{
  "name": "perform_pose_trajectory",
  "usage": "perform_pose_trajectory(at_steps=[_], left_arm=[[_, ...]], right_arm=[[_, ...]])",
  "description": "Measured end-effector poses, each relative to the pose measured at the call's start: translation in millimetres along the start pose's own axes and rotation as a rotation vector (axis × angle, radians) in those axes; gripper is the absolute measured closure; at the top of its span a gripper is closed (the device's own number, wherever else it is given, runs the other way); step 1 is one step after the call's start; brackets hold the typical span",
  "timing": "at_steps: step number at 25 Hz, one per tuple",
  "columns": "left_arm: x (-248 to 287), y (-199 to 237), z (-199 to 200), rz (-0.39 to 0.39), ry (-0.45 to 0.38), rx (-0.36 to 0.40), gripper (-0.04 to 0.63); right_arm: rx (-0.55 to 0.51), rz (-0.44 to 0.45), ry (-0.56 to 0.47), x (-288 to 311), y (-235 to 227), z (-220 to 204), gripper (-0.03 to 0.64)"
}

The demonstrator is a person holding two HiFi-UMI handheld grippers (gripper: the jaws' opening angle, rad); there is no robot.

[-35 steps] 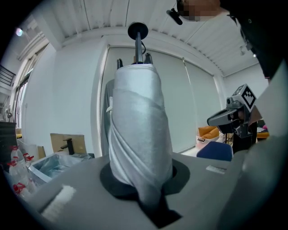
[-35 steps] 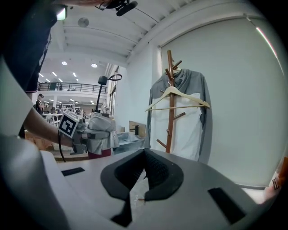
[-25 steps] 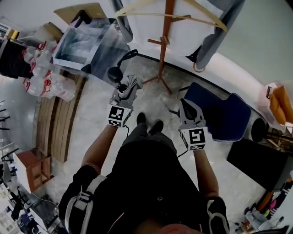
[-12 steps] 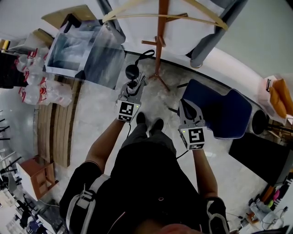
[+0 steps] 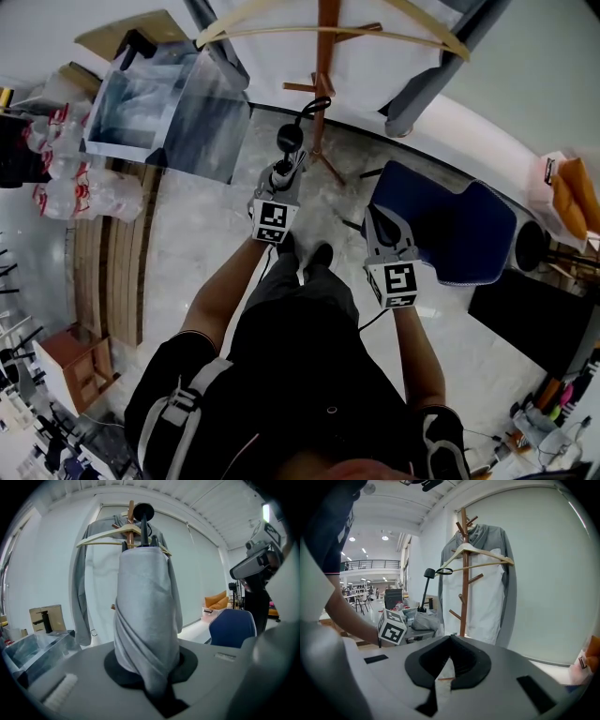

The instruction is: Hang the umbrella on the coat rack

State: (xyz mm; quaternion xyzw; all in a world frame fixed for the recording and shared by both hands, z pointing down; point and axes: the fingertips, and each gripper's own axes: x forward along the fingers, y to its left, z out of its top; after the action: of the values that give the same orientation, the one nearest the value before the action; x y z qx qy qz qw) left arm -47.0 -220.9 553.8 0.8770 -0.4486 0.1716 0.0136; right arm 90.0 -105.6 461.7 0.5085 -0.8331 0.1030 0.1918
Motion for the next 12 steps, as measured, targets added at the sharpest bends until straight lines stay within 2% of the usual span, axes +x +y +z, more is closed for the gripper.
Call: perform_pose_trajectory(at_steps=[9, 12], left_arm=[[25.3, 0.3, -26.0, 0.07, 0.066, -0.018, 0.541], [34.1, 0.1, -31.0, 0.086, 0.065, -0.01, 0.541]], right_arm=[[0.008, 0.004, 0.02, 5.6, 0.2, -11.9, 0.618], [0.013, 0.005, 0.026, 5.7, -0.2, -15.0, 0.618]])
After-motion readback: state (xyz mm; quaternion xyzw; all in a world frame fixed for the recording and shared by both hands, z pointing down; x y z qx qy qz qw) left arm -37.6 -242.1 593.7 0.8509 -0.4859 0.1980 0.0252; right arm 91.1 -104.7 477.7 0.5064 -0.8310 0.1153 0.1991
